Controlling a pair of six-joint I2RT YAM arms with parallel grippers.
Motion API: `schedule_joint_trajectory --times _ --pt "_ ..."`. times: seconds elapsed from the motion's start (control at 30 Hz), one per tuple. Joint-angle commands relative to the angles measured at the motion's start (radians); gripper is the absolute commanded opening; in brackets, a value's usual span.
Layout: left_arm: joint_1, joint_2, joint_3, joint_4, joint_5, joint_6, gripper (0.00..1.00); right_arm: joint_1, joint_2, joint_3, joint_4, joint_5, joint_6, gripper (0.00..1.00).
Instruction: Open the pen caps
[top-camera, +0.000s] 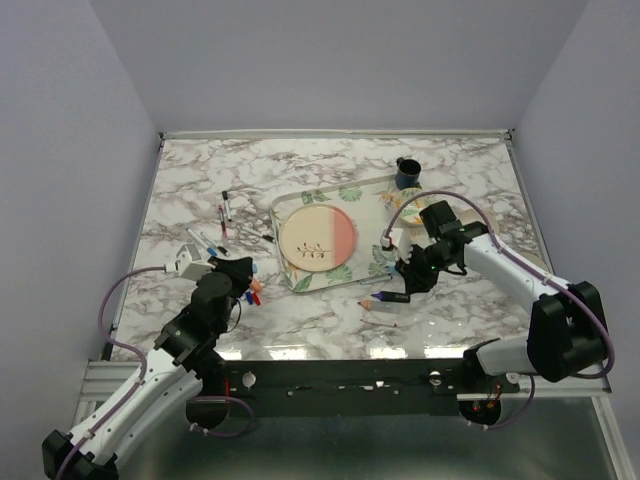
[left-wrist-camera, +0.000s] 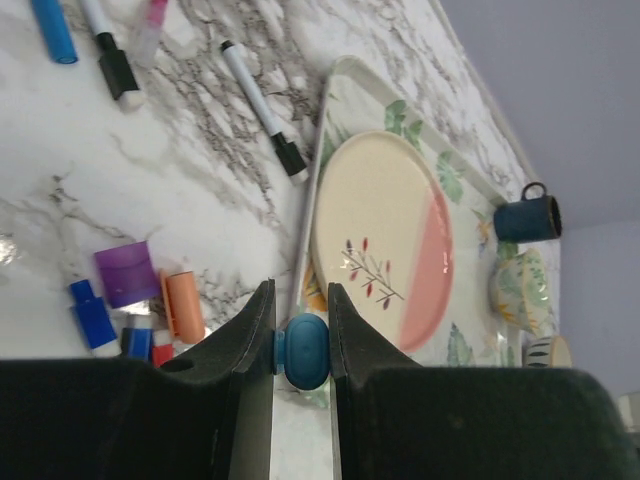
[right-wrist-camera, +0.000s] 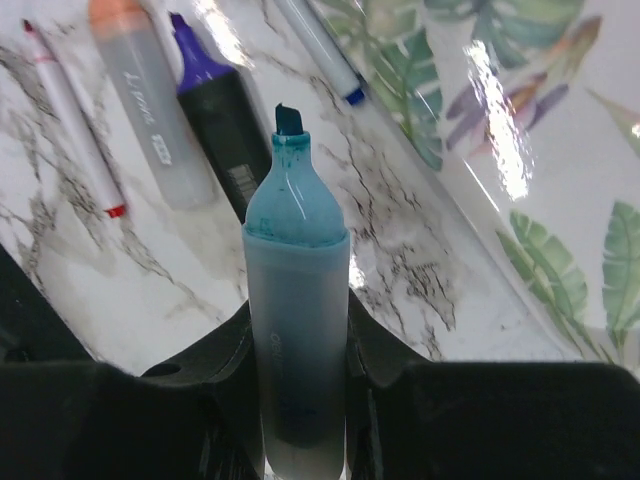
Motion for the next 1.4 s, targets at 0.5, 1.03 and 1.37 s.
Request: schedule_joint_trajectory --times 0.5,1.03,1.37 --pt "0.034 0.049 -0.032 -0.228 -0.165 -0.070 0.00 -0.062 0.126 -0.068 -0.022 0.134 -0.091 0.31" --pt "0.118 0.096 -0.037 -0.211 -0.167 -0.063 0.04 -0.061 0.151 -0.067 -0.004 0.160 -0.068 0.53" --pt "0.251 0.260 -0.048 -0.052 -0.059 0.000 0.14 -0.062 0.017 -0.056 0.009 0.139 -0.046 0.64"
